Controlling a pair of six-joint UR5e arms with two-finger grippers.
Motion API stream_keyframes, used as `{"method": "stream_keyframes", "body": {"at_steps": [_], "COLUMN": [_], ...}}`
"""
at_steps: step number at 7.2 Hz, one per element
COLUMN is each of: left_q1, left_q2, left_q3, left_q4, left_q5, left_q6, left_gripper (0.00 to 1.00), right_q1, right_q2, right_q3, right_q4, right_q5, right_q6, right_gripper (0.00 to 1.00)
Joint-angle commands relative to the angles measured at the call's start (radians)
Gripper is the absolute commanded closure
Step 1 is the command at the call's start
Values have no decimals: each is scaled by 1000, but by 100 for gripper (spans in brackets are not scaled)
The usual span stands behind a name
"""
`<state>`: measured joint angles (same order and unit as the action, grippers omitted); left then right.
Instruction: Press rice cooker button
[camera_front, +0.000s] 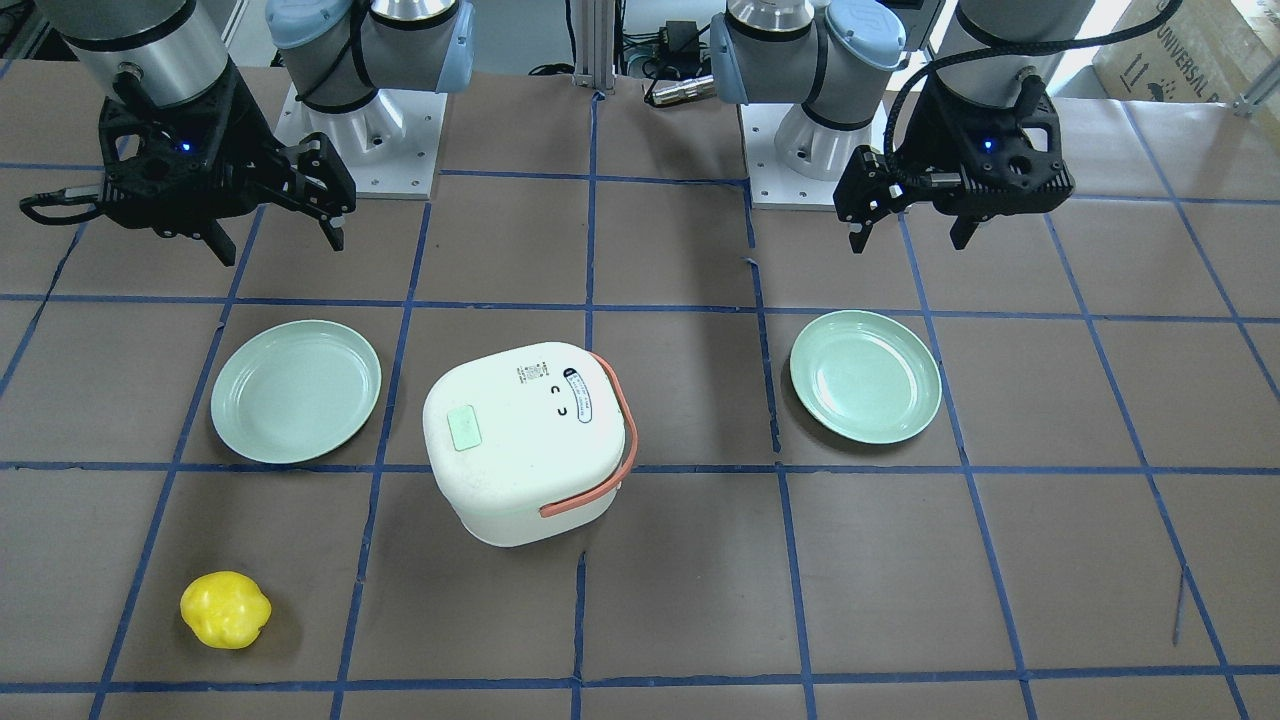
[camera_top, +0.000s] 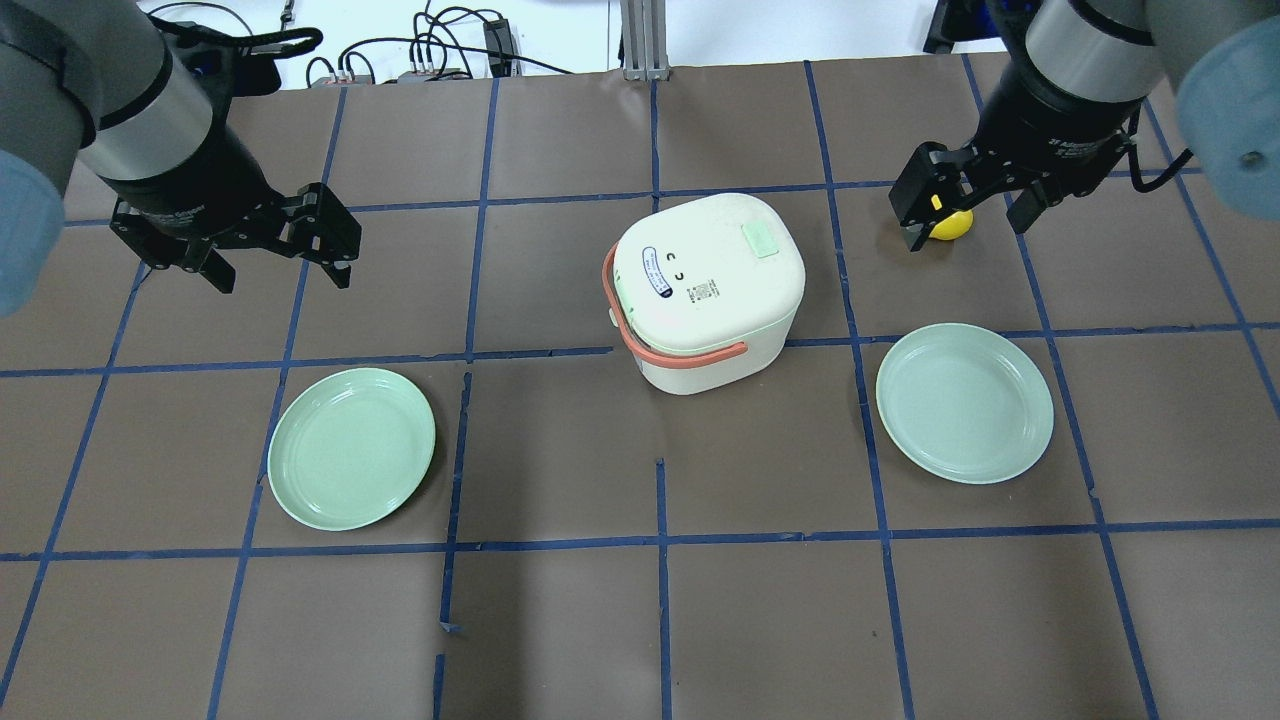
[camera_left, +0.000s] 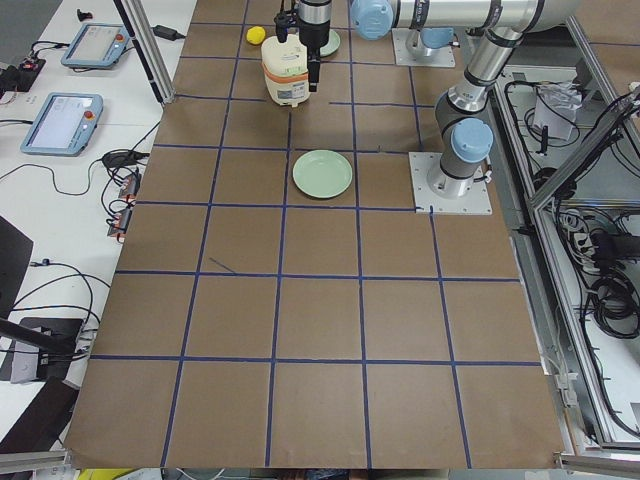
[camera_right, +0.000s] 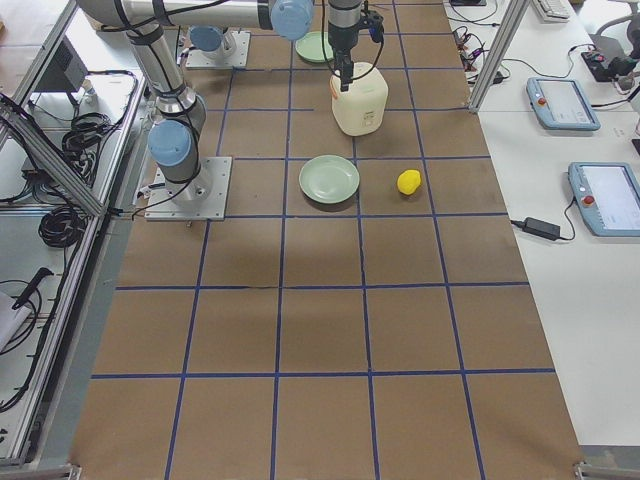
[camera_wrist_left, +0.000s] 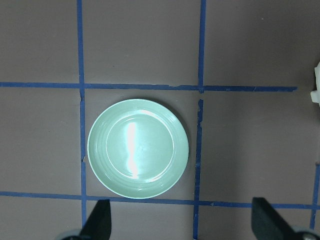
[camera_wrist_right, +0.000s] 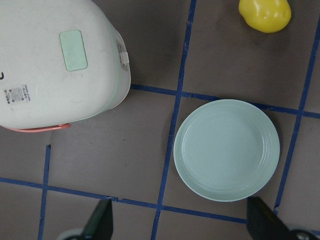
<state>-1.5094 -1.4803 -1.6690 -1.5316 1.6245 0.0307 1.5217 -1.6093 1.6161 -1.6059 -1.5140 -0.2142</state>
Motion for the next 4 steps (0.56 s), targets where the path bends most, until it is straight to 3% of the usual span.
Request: {"method": "stream_keyframes", "body": {"at_steps": [1, 4], "left_q1": [0, 0], "left_q2": [0, 1], "left_q3": [0, 0], "left_q4": [1, 1], "left_q5": [0, 0], "left_q6": [0, 0], "left_gripper": [0, 0], "right_q1": [0, 15], "right_q2": [2, 29], "right_q3": [1, -7], "right_q4": [-20, -70], "right_q5": [70, 148], "right_q6": [1, -2], "right_gripper": [93, 95]}}
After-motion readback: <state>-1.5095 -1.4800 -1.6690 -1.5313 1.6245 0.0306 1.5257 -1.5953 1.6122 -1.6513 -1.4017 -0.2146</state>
